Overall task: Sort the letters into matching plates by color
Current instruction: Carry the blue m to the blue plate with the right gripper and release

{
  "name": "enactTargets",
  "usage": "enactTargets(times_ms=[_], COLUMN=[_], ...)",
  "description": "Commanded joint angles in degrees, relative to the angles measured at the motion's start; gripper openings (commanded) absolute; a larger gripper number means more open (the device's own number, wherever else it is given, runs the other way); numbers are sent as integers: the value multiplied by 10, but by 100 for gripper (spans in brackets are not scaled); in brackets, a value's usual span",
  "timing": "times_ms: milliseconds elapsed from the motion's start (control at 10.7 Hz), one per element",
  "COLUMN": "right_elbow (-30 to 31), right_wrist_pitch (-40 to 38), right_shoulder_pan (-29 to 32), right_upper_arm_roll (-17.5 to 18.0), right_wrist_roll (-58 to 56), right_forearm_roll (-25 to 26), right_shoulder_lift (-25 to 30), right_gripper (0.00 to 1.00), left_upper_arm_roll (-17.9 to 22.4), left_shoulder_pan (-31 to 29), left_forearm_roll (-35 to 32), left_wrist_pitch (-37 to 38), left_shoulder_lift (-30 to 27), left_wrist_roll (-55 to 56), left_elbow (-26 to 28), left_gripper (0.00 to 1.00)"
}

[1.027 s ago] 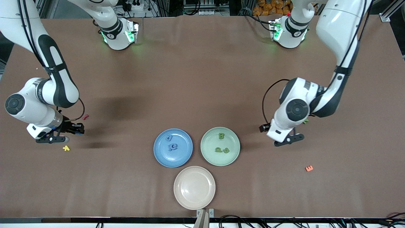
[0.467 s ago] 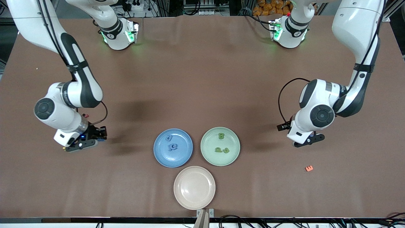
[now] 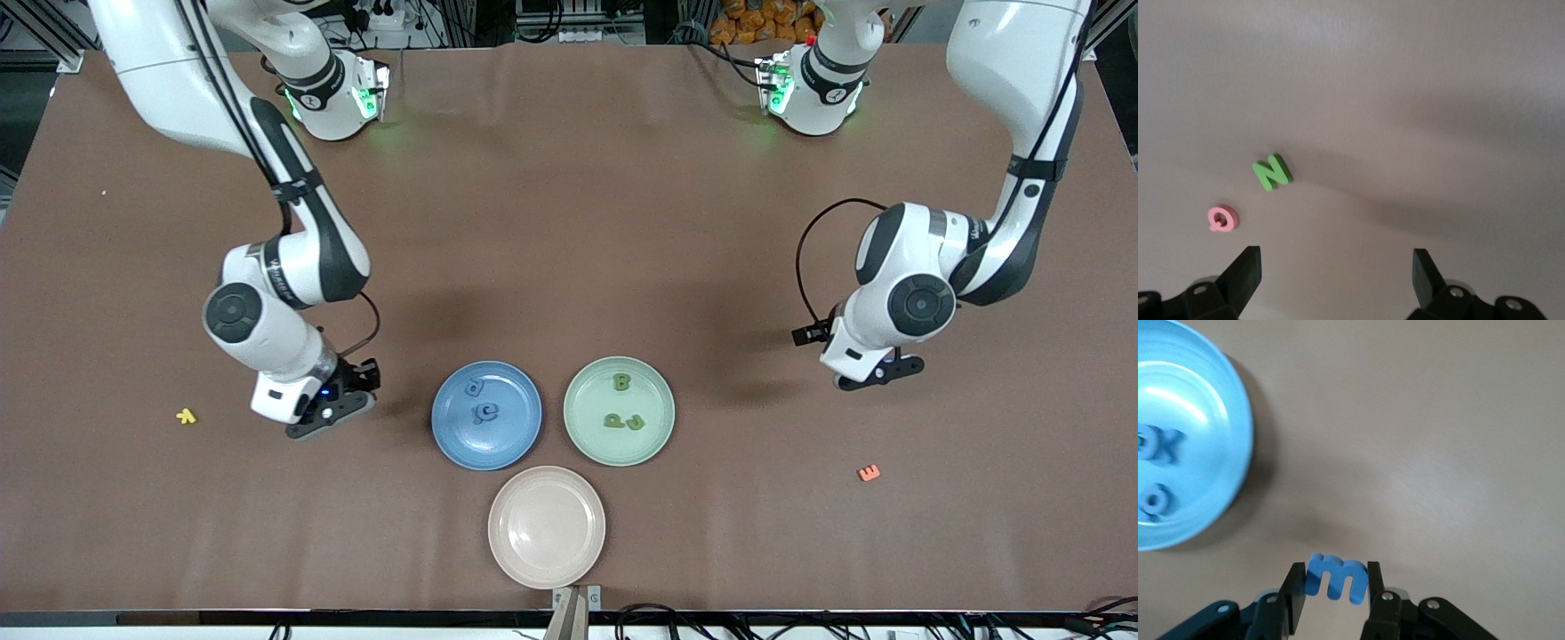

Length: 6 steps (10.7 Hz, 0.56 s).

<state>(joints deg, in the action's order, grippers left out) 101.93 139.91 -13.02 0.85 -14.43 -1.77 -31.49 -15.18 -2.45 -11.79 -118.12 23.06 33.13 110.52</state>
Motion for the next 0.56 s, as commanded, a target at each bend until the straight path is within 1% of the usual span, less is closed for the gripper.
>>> enactTargets(times_ms=[0, 93, 187, 373, 467], right_elbow=[-74, -94, -115, -154, -165], right_wrist_pitch=[-8, -4, -2, -2, -1], right_shoulder_pan=[-34, -46, -58, -85, -98], right_upper_arm_roll=[8, 9, 9, 9, 9], right_wrist_roll=[-1, 0, 0, 2, 5], right_forearm_roll=[5, 1, -12, -31, -40], right_shoulder_lift=[-56, -72, -87, -115, -124], right_gripper=[8, 9, 9, 9, 9], left_upper_arm_roll=[8, 10, 31, 54, 62], left_shoulder_pan=[-41, -56, -61, -61, -61], left_forearm_roll=[54, 59, 61, 64, 64], left_wrist_pitch=[-128, -156, -184, -253, -261], left_shoulder_lift=[-79, -75, -72, -59, -51], left_wrist_roll=[-11, -2, 9, 44, 75], left_elbow=[148, 155, 161, 188, 189], left_gripper=[100, 100, 100, 100, 100])
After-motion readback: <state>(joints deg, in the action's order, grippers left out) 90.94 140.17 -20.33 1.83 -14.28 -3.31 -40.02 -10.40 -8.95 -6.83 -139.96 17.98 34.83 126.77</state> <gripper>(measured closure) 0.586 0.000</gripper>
